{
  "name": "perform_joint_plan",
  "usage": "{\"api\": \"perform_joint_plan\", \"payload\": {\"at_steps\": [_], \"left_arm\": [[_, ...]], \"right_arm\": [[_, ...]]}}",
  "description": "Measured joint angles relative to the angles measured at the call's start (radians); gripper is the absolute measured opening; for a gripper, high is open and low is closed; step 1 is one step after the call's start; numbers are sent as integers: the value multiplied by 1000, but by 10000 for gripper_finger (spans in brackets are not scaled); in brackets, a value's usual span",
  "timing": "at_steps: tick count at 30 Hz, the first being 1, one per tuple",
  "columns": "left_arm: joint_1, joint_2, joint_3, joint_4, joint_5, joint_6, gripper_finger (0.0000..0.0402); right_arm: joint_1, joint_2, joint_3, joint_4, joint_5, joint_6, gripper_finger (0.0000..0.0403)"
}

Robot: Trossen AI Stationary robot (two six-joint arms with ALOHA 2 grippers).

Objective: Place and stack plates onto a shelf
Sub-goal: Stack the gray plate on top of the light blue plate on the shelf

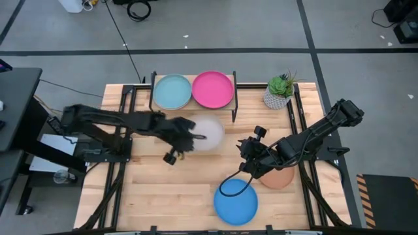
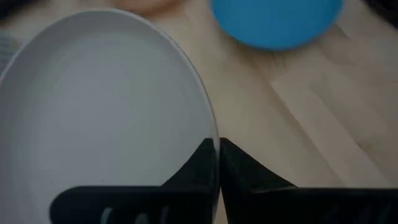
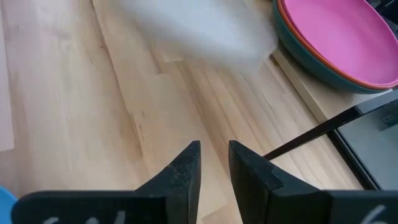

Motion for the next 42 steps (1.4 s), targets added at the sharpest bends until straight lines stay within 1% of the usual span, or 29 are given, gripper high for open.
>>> {"api": "perform_joint_plan", "payload": {"at_steps": [3, 5, 7, 9, 12, 13, 15, 20, 25, 29, 31, 33, 38, 42], "left_arm": [[0, -101, 0, -12, -23, -20, 16], [4, -149, 0, -18, -42, -26, 15], [13, -183, 0, -36, -82, -26, 15], [24, -211, 0, -69, -168, -22, 15], [61, -226, 0, -115, -352, -23, 15], [85, -225, 0, -140, -389, -27, 15], [141, -223, 0, -180, -411, -39, 15], [308, -194, -1, -237, -401, -58, 15], [447, -183, 0, -230, -282, -57, 15], [527, -160, -1, -234, -223, -74, 21], [548, -150, 1, -208, -209, -73, 37], [563, -144, 0, -205, -201, -71, 60], [564, -131, 0, -121, -135, -66, 123], [538, -131, 1, -62, -73, -64, 153]], "right_arm": [[0, 0, 0, 4, 0, -2, 89], [0, 0, 0, 9, 1, -2, 89], [0, 0, 0, 14, 1, -2, 89], [0, 0, 0, 16, 1, -3, 89], [0, 0, 0, 26, 1, -8, 89], [0, 0, 0, 30, 1, -16, 89], [0, 0, 0, 47, 1, -26, 89], [0, 0, 0, 65, 0, -37, 89], [4, 0, 0, 75, -1, -48, 89], [7, 0, 0, 82, -1, -54, 89], [7, 0, 0, 82, -2, -55, 89], [7, 0, 0, 82, -1, -55, 89], [7, 0, 0, 83, -2, -58, 89], [7, 0, 0, 85, -8, -62, 89]]}}
